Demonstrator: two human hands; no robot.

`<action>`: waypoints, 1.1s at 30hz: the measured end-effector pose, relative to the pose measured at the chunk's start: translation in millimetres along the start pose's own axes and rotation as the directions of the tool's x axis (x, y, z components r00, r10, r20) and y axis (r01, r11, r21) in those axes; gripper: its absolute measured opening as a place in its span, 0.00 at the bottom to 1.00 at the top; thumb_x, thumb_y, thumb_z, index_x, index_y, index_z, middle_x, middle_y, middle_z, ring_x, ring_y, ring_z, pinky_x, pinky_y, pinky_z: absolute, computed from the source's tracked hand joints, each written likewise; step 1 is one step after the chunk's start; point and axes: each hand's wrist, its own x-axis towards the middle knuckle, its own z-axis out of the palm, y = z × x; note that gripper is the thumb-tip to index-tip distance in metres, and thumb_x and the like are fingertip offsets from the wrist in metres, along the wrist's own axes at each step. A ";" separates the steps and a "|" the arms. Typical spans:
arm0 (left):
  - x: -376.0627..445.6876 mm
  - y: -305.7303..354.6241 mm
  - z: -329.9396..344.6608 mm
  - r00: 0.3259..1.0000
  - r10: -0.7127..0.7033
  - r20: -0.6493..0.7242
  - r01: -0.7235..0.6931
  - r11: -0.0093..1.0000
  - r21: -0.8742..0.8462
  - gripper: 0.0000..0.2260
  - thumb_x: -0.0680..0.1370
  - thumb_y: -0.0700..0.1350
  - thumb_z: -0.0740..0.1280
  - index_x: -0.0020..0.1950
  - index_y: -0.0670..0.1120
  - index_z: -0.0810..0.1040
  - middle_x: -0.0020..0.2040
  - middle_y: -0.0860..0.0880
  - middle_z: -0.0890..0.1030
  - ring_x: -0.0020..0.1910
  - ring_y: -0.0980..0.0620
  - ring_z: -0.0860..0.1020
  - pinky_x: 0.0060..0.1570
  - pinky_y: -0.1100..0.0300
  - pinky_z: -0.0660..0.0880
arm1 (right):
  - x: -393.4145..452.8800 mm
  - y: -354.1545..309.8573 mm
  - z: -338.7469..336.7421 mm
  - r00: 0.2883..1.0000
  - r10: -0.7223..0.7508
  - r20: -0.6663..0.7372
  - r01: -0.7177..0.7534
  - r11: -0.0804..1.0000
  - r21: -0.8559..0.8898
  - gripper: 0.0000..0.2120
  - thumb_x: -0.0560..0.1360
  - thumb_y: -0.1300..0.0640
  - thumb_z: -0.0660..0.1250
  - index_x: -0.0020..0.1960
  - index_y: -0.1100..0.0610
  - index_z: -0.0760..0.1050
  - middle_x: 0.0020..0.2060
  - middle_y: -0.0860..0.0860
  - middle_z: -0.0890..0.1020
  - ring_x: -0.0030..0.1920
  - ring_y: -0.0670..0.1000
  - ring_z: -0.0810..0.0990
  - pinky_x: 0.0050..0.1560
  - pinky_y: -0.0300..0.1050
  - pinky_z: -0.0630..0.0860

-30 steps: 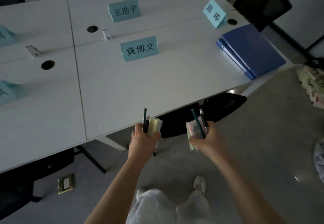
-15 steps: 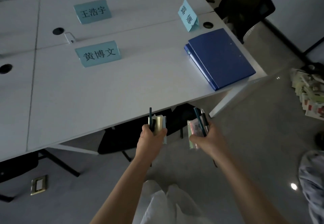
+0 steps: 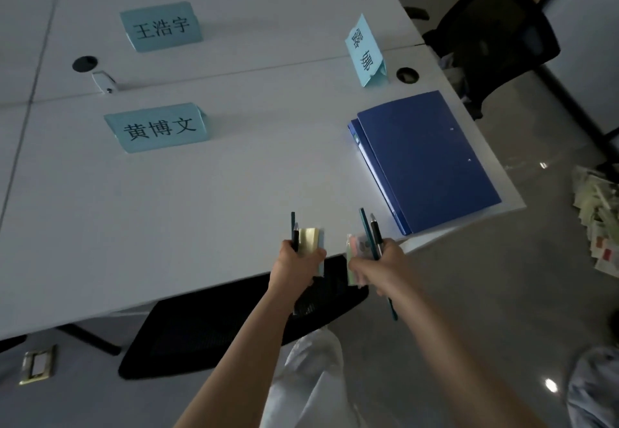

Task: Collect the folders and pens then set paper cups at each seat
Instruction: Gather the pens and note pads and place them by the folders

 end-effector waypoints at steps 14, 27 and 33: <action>86.6 74.7 28.1 0.971 -0.139 -0.195 0.182 0.957 0.226 0.26 0.69 0.64 0.66 0.58 0.47 0.68 0.53 0.45 0.81 0.48 0.43 0.82 0.52 0.49 0.78 | 145.3 -71.1 -2.7 0.999 -0.008 0.051 0.023 0.953 -0.302 0.24 0.66 0.50 0.72 0.56 0.56 0.65 0.46 0.51 0.75 0.44 0.54 0.78 0.38 0.45 0.76; 104.5 109.4 74.7 0.883 -0.265 -0.387 0.291 0.957 0.009 0.27 0.74 0.55 0.70 0.64 0.39 0.68 0.64 0.41 0.70 0.62 0.38 0.74 0.58 0.48 0.71 | 202.3 -72.5 -3.5 0.991 -0.070 0.117 0.107 0.932 -0.347 0.25 0.68 0.41 0.71 0.52 0.58 0.68 0.45 0.53 0.77 0.39 0.51 0.77 0.32 0.42 0.71; 105.1 106.5 75.4 0.860 -0.318 -0.399 0.313 0.946 -0.079 0.33 0.72 0.58 0.72 0.66 0.37 0.68 0.64 0.41 0.69 0.62 0.38 0.73 0.59 0.48 0.71 | 204.6 -74.4 -1.9 0.989 -0.035 0.146 0.086 0.930 -0.357 0.26 0.65 0.48 0.74 0.55 0.57 0.66 0.50 0.55 0.77 0.48 0.55 0.78 0.38 0.45 0.73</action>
